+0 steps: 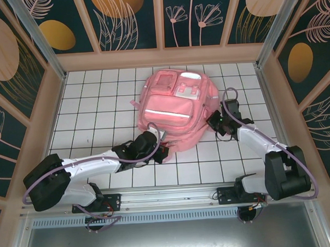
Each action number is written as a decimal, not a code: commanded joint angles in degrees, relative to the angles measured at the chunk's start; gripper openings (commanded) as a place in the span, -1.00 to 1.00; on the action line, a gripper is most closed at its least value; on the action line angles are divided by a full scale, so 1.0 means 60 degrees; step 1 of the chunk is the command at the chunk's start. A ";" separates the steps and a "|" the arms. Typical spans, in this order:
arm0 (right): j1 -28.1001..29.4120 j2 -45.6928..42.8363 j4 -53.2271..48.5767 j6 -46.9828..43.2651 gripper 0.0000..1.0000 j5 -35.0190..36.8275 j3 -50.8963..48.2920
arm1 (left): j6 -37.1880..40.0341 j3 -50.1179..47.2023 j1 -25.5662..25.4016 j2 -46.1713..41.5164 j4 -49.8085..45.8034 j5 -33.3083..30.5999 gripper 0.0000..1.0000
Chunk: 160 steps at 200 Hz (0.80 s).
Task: Pack the student bag
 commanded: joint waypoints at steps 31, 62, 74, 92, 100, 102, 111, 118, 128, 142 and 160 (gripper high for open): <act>-0.0890 0.1234 0.0179 -0.0828 -1.00 0.0834 0.1436 | 0.0174 -0.0321 0.0017 -0.0381 -0.0466 -0.0172 -1.00; -0.0993 0.2168 0.0372 -0.1346 -1.00 0.0447 0.2306 | 0.0270 -0.0328 0.0015 -0.0343 -0.0269 0.0028 -1.00; -0.0983 0.2625 0.0490 -0.1558 -0.97 -0.0106 0.2709 | 0.0305 -0.0251 0.0019 -0.0203 -0.0181 0.0197 -1.00; -0.0933 0.3179 0.0858 -0.1715 -0.92 -0.1164 0.3183 | 0.0302 -0.0146 0.0018 0.0022 0.0000 0.0482 -1.00; -0.0861 0.3421 0.0891 -0.1825 -0.90 -0.1478 0.3491 | 0.0295 -0.0103 0.0013 0.0143 0.0085 0.0591 -1.00; -0.0824 0.3478 0.0882 -0.1870 -0.90 -0.1549 0.3549 | 0.0302 -0.0089 0.0011 0.0177 0.0120 0.0609 -1.00; -0.0678 0.3753 0.0752 -0.2057 -0.87 -0.1737 0.3945 | 0.0324 -0.0013 0.0018 0.0301 0.0235 0.0732 -1.00; -0.0550 0.3953 0.0581 -0.2212 -0.84 -0.1769 0.4264 | 0.0335 0.0069 0.0011 0.0424 0.0308 0.0756 -1.00; -0.0348 0.4143 0.0399 -0.2381 -0.77 -0.1765 0.4578 | 0.0375 0.0226 0.0018 0.0589 0.0423 0.0792 -1.00; -0.0087 0.4235 0.0435 -0.2596 -0.65 -0.1947 0.4779 | 0.0397 0.0520 0.0016 0.0898 0.0659 0.1001 -1.00; 0.0134 0.4203 0.0236 -0.2857 -0.46 -0.1942 0.4999 | 0.0330 0.1014 0.0003 0.1359 0.0817 0.1235 -1.00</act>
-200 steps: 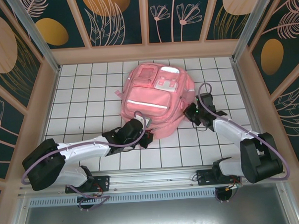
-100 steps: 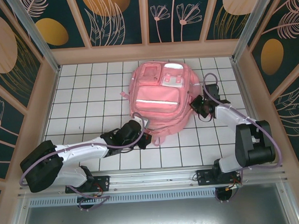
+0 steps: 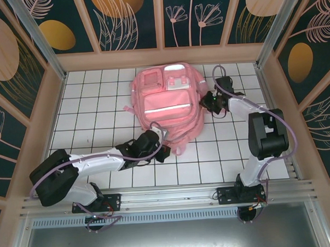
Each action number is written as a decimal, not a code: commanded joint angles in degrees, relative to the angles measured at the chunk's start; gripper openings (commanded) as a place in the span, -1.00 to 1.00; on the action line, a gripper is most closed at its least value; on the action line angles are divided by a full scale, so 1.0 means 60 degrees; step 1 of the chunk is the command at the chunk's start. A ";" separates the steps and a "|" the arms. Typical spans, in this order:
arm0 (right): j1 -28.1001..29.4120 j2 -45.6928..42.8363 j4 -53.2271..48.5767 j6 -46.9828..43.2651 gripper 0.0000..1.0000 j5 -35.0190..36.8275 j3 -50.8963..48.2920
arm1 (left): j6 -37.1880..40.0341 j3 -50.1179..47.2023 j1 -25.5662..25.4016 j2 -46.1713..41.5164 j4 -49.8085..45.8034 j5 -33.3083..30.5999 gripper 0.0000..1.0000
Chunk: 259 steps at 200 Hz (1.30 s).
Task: Pack the student bag
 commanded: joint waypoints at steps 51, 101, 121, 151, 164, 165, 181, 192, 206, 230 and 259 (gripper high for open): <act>0.0571 -0.2472 -0.0746 0.0515 -0.01 0.2291 -0.0606 | 0.0191 0.1190 -0.0058 0.0795 0.0537 0.0787 -1.00; 0.1852 -0.5469 -0.0002 0.2686 0.00 0.0919 -0.3423 | 0.0131 0.0955 -0.0069 0.0714 0.0866 0.1081 -1.00; 0.2529 -0.6115 0.0427 0.3756 0.11 0.0892 -0.4357 | 0.0160 0.0968 -0.0069 0.0683 0.0820 0.1092 -1.00; 0.3117 -0.6214 0.1402 0.4874 0.16 0.0852 -0.5152 | 0.0174 0.1002 -0.0069 0.0686 0.0724 0.1088 -1.00; 0.3300 -0.6016 0.1726 0.5060 0.15 0.0855 -0.5171 | 0.0160 0.1012 -0.0064 0.0660 0.0694 0.1095 -1.00; 0.3315 -0.5999 0.1739 0.5063 0.15 0.0859 -0.5167 | 0.0160 0.1012 -0.0067 0.0664 0.0687 0.1095 -1.00; 0.3450 -0.5671 0.1861 0.5080 0.11 0.1051 -0.4981 | 0.0127 0.0997 -0.0069 0.0624 0.0657 0.1090 -1.00; 0.3587 -0.5413 0.1981 0.5067 0.10 0.1054 -0.4840 | 0.0116 0.0984 -0.0082 0.0595 0.0646 0.1088 -1.00; 0.3693 -0.5105 0.1962 0.5029 0.08 0.1217 -0.4633 | 0.0115 0.0983 -0.0080 0.0559 0.0621 0.1073 -1.00; 0.3859 -0.4616 0.2021 0.4992 0.00 0.1401 -0.4434 | 0.0116 0.0983 -0.0081 0.0502 0.0584 0.1022 -1.00; 0.3976 -0.4285 0.2221 0.4831 -0.47 0.1665 -0.4371 | 0.0128 0.0970 -0.0083 0.0492 0.0562 0.1022 -1.00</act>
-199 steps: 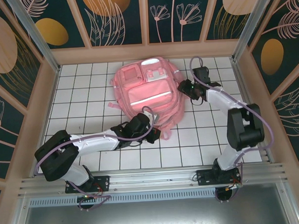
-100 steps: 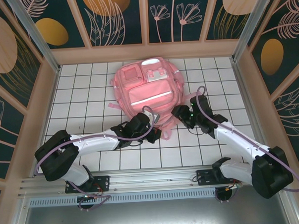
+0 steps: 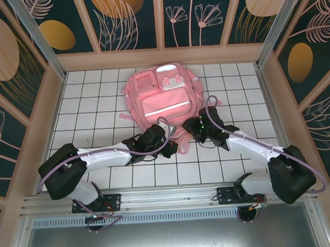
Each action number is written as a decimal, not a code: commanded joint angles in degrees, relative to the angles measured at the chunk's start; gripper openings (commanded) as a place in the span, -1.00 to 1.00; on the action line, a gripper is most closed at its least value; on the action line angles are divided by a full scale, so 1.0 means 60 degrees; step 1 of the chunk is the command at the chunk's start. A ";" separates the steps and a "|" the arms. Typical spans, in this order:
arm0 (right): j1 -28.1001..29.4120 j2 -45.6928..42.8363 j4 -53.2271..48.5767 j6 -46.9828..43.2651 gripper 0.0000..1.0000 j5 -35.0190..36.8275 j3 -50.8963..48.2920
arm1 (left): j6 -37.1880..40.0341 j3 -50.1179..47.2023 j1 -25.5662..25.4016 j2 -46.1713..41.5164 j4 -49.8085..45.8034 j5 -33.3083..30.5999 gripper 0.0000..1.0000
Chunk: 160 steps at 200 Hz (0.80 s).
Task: Pack the student bag
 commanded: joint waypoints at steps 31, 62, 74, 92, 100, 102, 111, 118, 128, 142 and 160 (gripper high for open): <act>0.0203 0.0244 -0.0216 -0.0453 -1.00 0.1014 0.0599 | 0.0346 -0.0023 -0.0077 -0.0392 0.0021 0.0157 -1.00; -0.0014 -0.0102 -0.0852 -0.0937 -1.00 0.1372 0.0736 | 0.0548 -0.0357 -0.0090 -0.0584 -0.0273 -0.0556 -1.00; -0.0168 -0.0227 -0.1038 -0.1142 -1.00 0.1376 0.0728 | 0.0524 -0.0494 -0.0076 -0.0587 -0.0285 -0.0730 -1.00; -0.0315 -0.0367 -0.1230 -0.1305 -1.00 0.1299 0.0670 | 0.0424 -0.0679 -0.0074 -0.0585 -0.0210 -0.0852 -1.00; -0.0452 -0.0447 -0.1241 -0.1347 -1.00 0.1220 0.0607 | 0.0362 -0.0764 -0.0071 -0.0587 -0.0182 -0.0912 -1.00; -0.0562 -0.0463 -0.1239 -0.1358 -1.00 0.1205 0.0598 | 0.0358 -0.0780 -0.0075 -0.0584 -0.0181 -0.0944 -1.00; -0.0725 -0.0551 -0.1275 -0.1403 -1.00 0.1150 0.0544 | 0.0328 -0.0838 -0.0076 -0.0619 -0.0188 -0.1051 -1.00; -0.0808 -0.0624 -0.1307 -0.1444 -1.00 0.1115 0.0517 | 0.0300 -0.0886 -0.0055 -0.0666 -0.0185 -0.1117 -1.00; -0.0933 -0.0709 -0.1387 -0.1544 -1.00 0.1072 0.0521 | 0.0244 -0.0962 -0.0012 -0.0745 -0.0144 -0.1155 -1.00; -0.1112 -0.0825 -0.1507 -0.1724 -1.00 0.1000 0.0520 | 0.0174 -0.1089 0.0119 -0.0877 -0.0049 -0.1143 -1.00; -0.1455 -0.0983 -0.1769 -0.2116 -1.00 0.0812 0.0549 | 0.0210 -0.1178 0.0293 -0.1008 -0.0077 -0.1099 -1.00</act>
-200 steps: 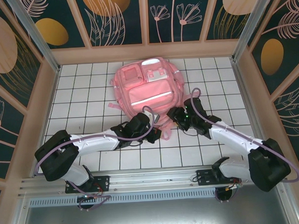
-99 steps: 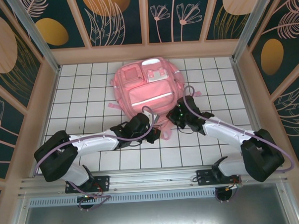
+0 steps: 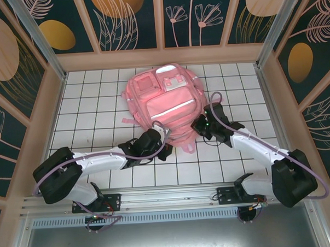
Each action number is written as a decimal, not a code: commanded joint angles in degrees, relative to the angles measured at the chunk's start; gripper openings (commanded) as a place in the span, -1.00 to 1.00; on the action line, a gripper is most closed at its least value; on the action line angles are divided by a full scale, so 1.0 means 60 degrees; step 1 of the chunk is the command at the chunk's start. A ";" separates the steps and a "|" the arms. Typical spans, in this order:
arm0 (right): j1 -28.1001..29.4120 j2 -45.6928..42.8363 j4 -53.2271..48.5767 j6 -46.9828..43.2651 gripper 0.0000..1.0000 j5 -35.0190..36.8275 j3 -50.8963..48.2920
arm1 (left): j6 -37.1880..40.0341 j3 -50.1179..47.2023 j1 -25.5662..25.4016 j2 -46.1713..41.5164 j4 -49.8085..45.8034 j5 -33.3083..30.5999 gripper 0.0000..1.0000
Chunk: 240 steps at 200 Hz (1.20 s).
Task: Pack the student bag
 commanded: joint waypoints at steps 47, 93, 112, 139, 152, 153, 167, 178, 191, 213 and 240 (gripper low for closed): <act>-0.1564 -0.0674 -0.1251 -0.1909 -1.00 -0.0137 0.0364 | 0.0069 -0.0415 0.0569 -0.0456 -0.0249 -0.0129 -1.00; -0.2521 -0.0880 -0.1709 -0.2477 -1.00 -0.0454 0.0491 | -0.0161 -0.0649 0.0879 -0.0337 -0.0037 -0.0067 -1.00; -0.2878 -0.0934 -0.1870 -0.2710 -1.00 -0.0504 0.0591 | -0.0223 -0.0714 0.0972 -0.0346 -0.0041 -0.0089 -1.00; -0.3447 -0.0958 -0.2176 -0.3101 -1.00 -0.0345 0.0781 | -0.0311 -0.0797 0.1092 -0.0444 -0.0060 -0.0088 -1.00; -0.3802 -0.0951 -0.2215 -0.3245 -1.00 -0.0392 0.0848 | -0.0340 -0.0833 0.1100 -0.0496 -0.0040 -0.0059 -1.00; -0.3827 -0.0951 -0.2222 -0.3252 -1.00 -0.0397 0.0856 | -0.0340 -0.0833 0.1101 -0.0496 -0.0038 -0.0052 -1.00; -0.4114 -0.0893 -0.2167 -0.3352 -1.00 -0.0527 0.0959 | -0.0314 -0.0859 0.1103 -0.0490 0.0077 0.0229 -1.00; -0.4119 -0.0805 -0.2017 -0.3431 -1.00 -0.0868 0.1048 | -0.0325 -0.0903 0.1102 -0.0474 0.0351 0.0704 -1.00; -0.4007 -0.0688 -0.1881 -0.3432 -0.60 -0.1461 0.1143 | -0.0381 -0.0889 0.1091 -0.0438 0.0578 0.1165 -1.00; -0.3314 -0.0810 -0.2024 -0.3102 -0.03 -0.1260 0.1305 | -0.0532 -0.0821 0.1038 -0.0359 0.0868 0.1813 -1.00; -0.2341 -0.1487 -0.2478 -0.2441 0.01 -0.0879 0.1450 | -0.0648 -0.0735 0.0789 -0.0395 0.0976 0.2101 -1.00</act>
